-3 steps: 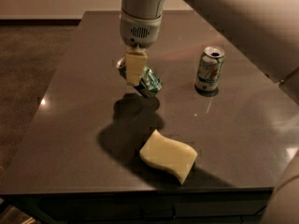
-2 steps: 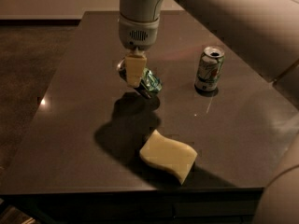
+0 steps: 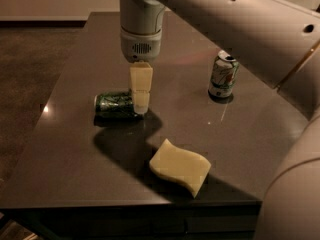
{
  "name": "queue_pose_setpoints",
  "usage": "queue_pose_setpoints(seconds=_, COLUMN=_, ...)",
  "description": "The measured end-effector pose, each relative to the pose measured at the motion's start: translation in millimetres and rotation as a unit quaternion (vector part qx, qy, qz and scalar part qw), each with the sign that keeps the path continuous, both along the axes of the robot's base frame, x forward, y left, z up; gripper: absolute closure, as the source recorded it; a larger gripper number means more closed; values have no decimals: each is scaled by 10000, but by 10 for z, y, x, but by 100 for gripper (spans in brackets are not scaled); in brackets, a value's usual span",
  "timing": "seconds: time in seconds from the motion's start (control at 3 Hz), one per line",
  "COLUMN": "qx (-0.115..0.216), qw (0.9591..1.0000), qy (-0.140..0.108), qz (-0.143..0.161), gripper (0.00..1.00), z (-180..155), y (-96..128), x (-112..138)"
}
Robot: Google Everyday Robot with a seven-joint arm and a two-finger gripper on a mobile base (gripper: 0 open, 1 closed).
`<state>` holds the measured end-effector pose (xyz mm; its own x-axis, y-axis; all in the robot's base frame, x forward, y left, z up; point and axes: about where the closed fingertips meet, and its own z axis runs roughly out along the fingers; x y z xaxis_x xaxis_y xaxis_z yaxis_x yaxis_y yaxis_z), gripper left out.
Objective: Knock green can over
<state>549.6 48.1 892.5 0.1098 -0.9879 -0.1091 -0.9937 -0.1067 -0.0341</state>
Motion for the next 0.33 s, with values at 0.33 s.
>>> queue_pose_setpoints(seconds=0.33, qx=0, qw=10000, qy=0, qz=0, gripper=0, z=0, y=0, x=0)
